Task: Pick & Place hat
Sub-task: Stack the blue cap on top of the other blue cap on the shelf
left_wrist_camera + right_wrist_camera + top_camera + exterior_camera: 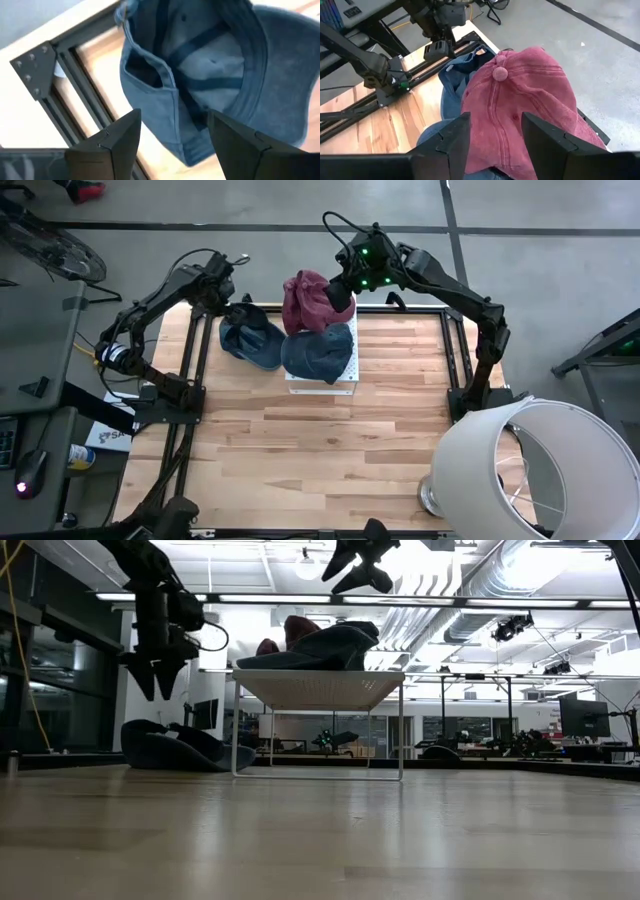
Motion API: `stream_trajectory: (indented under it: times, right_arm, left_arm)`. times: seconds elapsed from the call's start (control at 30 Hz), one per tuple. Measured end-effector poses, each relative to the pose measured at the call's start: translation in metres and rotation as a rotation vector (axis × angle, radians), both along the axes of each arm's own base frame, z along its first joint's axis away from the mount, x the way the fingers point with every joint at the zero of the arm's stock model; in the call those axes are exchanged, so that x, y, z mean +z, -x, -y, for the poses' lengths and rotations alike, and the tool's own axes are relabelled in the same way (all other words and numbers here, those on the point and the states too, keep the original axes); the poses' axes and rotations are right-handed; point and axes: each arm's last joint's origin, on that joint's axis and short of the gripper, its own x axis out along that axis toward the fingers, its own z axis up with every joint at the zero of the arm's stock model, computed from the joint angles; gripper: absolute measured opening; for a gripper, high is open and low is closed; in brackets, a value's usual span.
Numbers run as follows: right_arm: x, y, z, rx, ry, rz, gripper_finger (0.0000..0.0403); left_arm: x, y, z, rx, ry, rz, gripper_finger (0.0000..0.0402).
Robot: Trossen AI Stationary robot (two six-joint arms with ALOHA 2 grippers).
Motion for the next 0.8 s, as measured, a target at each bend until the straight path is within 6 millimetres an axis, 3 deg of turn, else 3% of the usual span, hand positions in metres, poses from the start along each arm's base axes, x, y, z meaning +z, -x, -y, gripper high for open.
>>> stream_trajectory:
  times: [0.3,0.6,0.8]
  right_arm:
    - [0.000,0.000,-0.001,0.001,-0.002,0.000,0.0170]
    - [0.000,0.000,-0.001,0.002,-0.003,0.000,0.0169]
    - [0.000,0.000,-0.001,0.013,-0.010,0.003,0.0169]
  left_arm:
    - [-0.008,-0.007,0.005,0.059,0.070,-0.036,0.0225]
    - [-0.035,-0.015,0.017,0.097,0.045,-0.139,0.0225]
    - [-0.040,-0.016,0.013,0.129,-0.014,-0.126,0.0225]
